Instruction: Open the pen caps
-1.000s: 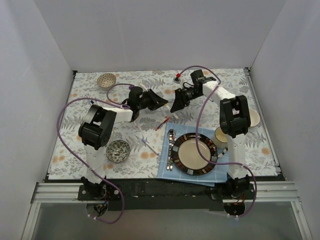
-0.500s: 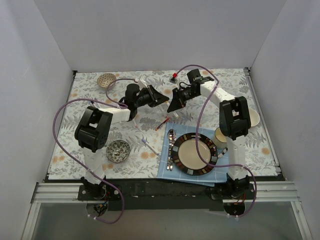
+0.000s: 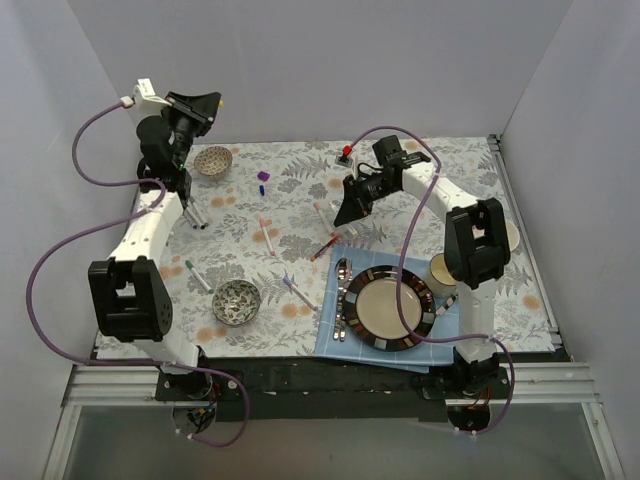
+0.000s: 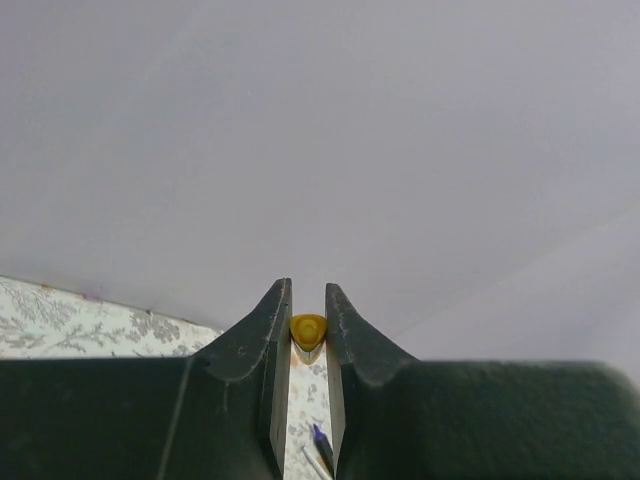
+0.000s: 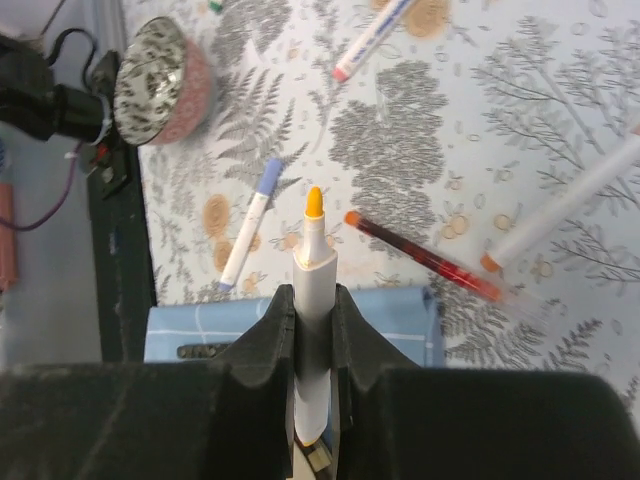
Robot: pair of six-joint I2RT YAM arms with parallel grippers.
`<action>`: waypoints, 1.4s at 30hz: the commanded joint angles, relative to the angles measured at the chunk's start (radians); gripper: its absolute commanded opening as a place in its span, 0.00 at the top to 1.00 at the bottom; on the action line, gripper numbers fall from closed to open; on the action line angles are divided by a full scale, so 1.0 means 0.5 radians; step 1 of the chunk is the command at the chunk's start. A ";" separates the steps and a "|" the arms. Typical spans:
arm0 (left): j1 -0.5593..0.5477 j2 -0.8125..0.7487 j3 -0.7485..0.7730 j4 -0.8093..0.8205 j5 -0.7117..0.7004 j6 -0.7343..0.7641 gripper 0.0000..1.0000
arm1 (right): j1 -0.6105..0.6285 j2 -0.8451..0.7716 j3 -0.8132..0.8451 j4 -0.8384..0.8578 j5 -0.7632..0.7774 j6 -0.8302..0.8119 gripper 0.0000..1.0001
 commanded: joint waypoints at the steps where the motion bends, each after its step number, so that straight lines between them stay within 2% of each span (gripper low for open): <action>1: -0.090 -0.074 -0.187 -0.483 0.023 0.133 1.00 | -0.078 -0.166 -0.143 0.288 0.452 0.169 0.99; 2: -0.084 -0.068 -0.270 -0.550 0.041 0.133 1.00 | -0.130 -0.206 -0.195 0.362 0.678 0.191 0.99; 5: -0.059 -0.028 -0.436 -0.673 0.059 0.139 1.00 | -0.204 -0.329 -0.361 0.602 1.056 0.204 0.99; 8: -0.053 0.109 -0.403 -0.707 0.090 0.155 1.00 | -0.253 -0.354 -0.389 0.636 1.217 0.155 0.99; 12: -0.056 0.398 -0.152 -0.903 0.145 0.253 1.00 | -0.321 -0.311 -0.383 0.624 1.242 0.118 0.99; 16: -0.062 0.603 -0.016 -0.928 0.093 0.330 0.99 | -0.385 -0.274 -0.359 0.603 1.260 0.102 0.99; 21: -0.084 0.888 0.198 -1.087 0.020 0.415 0.91 | -0.413 -0.265 -0.362 0.618 1.355 0.078 0.99; 25: -0.090 1.024 0.367 -1.155 -0.023 0.446 0.89 | -0.413 -0.225 -0.349 0.618 1.548 0.029 0.96; 26: -0.090 1.042 0.386 -1.164 -0.032 0.449 0.84 | -0.413 -0.207 -0.346 0.627 1.643 0.014 0.94; 31: -0.090 1.122 0.478 -1.201 -0.023 0.474 0.74 | -0.413 -0.106 -0.270 0.615 1.828 -0.051 0.90; 35: -0.090 1.083 0.521 -1.219 -0.017 0.495 0.65 | -0.404 0.020 -0.165 0.621 1.960 -0.103 0.86; 36: -0.090 1.058 0.524 -1.220 -0.011 0.498 0.59 | -0.401 0.039 -0.144 0.627 1.984 -0.118 0.85; 37: -0.090 1.033 0.521 -1.223 -0.017 0.507 0.57 | -0.391 0.051 -0.129 0.627 2.012 -0.128 0.84; 40: -0.090 0.892 0.490 -1.223 -0.020 0.560 0.47 | -0.373 0.094 -0.095 0.667 2.153 -0.152 0.72; 41: -0.093 0.789 0.472 -1.220 -0.026 0.575 0.44 | -0.373 0.109 -0.076 0.670 2.175 -0.164 0.63; 42: -0.090 0.733 0.420 -1.213 -0.029 0.599 0.40 | -0.370 0.118 -0.064 0.679 2.202 -0.168 0.60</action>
